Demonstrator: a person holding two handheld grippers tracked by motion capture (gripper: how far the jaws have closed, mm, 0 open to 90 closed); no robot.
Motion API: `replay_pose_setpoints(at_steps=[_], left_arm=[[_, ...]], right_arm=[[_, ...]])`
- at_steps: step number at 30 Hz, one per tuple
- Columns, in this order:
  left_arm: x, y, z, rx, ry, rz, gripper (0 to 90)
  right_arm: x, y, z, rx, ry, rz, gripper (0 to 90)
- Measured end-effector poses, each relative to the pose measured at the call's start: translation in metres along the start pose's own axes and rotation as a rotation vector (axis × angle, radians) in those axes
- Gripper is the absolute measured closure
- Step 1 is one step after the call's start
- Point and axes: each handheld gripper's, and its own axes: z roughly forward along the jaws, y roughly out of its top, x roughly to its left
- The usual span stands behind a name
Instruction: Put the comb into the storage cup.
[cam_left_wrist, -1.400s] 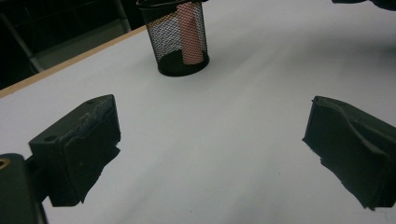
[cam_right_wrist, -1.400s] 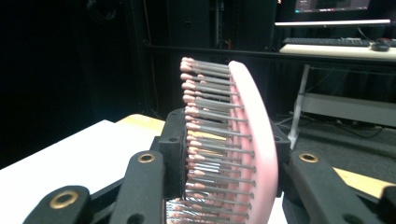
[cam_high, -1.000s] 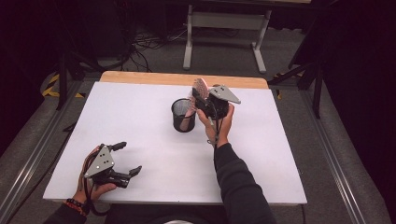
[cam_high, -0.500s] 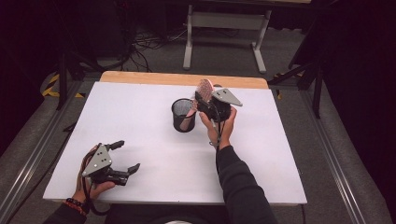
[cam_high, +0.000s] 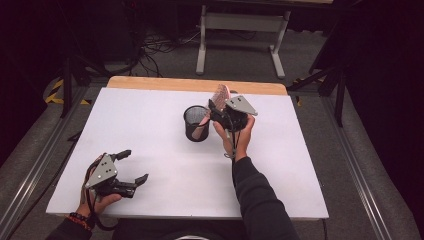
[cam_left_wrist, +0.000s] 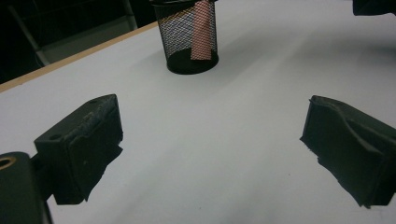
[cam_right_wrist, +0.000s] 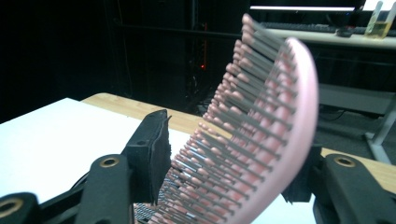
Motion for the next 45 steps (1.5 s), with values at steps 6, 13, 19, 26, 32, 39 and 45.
replay_pose_setpoints(at_steps=[6, 13, 19, 26, 32, 39, 45], left_arm=[[0.0, 0.0, 0.0, 0.0, 0.001, 0.003, 6.0], [0.0, 0.0, -0.001, 0.001, 0.001, 0.003, 5.9], [0.0, 0.0, -0.001, 0.006, -0.002, 0.006, 5.8], [-0.001, 0.0, 0.0, 0.007, -0.004, 0.008, 5.7], [-0.001, 0.0, 0.0, 0.015, -0.005, 0.015, 5.6], [0.0, 0.0, 0.0, 0.014, -0.004, 0.014, 5.5], [0.0, 0.0, 0.001, 0.02, -0.006, 0.017, 5.5]], right_arm=[[-0.001, 0.003, -0.004, -0.012, -0.017, -0.033, 36.8], [0.002, 0.009, -0.007, -0.027, -0.048, -0.097, 27.8], [0.004, 0.012, -0.01, -0.039, -0.057, -0.129, 24.2], [0.006, 0.016, -0.015, -0.065, -0.063, -0.165, 17.7], [0.008, 0.018, -0.018, -0.075, -0.06, -0.191, 9.6], [0.01, 0.021, -0.021, -0.075, -0.048, -0.217, 4.4], [0.011, 0.023, -0.025, -0.084, -0.032, -0.228, 4.1]])
